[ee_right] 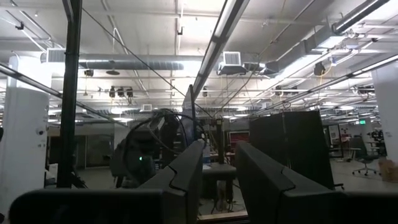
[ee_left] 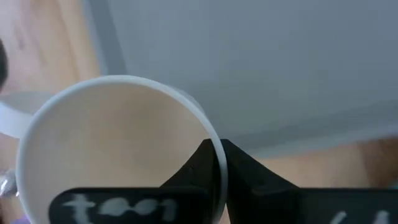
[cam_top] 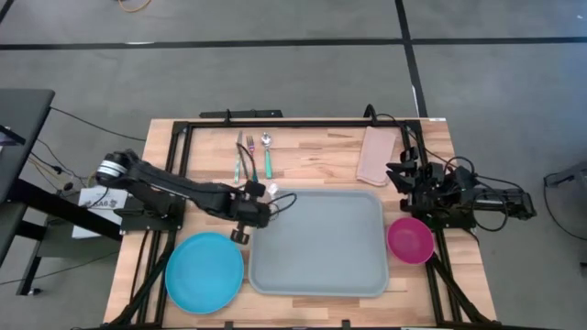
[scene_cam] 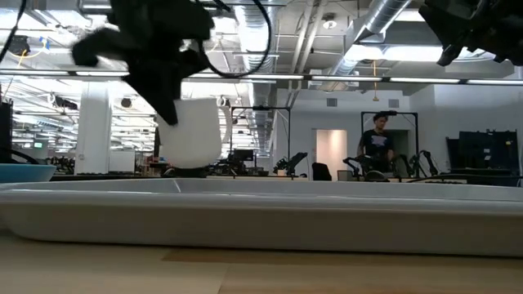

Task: Set up tray
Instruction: Put the white mug on the gray serving tray, then put the blue plate on the gray serving tray to the bottom right of the white mug

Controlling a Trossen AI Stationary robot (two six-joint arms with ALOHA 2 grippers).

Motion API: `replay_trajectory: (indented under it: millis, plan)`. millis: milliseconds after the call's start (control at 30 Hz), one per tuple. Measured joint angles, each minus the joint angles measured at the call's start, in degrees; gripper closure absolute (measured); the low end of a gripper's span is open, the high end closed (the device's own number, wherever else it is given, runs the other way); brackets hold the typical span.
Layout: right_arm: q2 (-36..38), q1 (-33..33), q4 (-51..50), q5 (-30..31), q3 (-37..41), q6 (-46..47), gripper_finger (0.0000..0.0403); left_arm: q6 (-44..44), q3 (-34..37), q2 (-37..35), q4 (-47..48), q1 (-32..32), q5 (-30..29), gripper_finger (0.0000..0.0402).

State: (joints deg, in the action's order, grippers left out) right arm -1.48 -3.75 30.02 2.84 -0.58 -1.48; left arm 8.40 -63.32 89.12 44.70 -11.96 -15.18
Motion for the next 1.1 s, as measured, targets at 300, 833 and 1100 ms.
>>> replay_trajectory:
  millis: [300, 833, 1100]
  plan:
    - [-0.02, 0.00, -0.09, -0.01, 0.00, 0.00, 0.0312, -8.04, -8.93, 11.17, 5.04, 1.66, 4.51, 0.0396]
    - [-0.01, 0.00, -0.07, -0.01, 0.00, 0.00, 0.0312, -8.89, -10.07, 13.19, 5.85, 2.70, 5.38, 0.0357]
    - [0.00, 0.00, -0.10, -0.01, 0.00, 0.00, 0.0312, -8.82, -10.17, 13.19, 6.22, 2.70, 2.95, 0.0309]
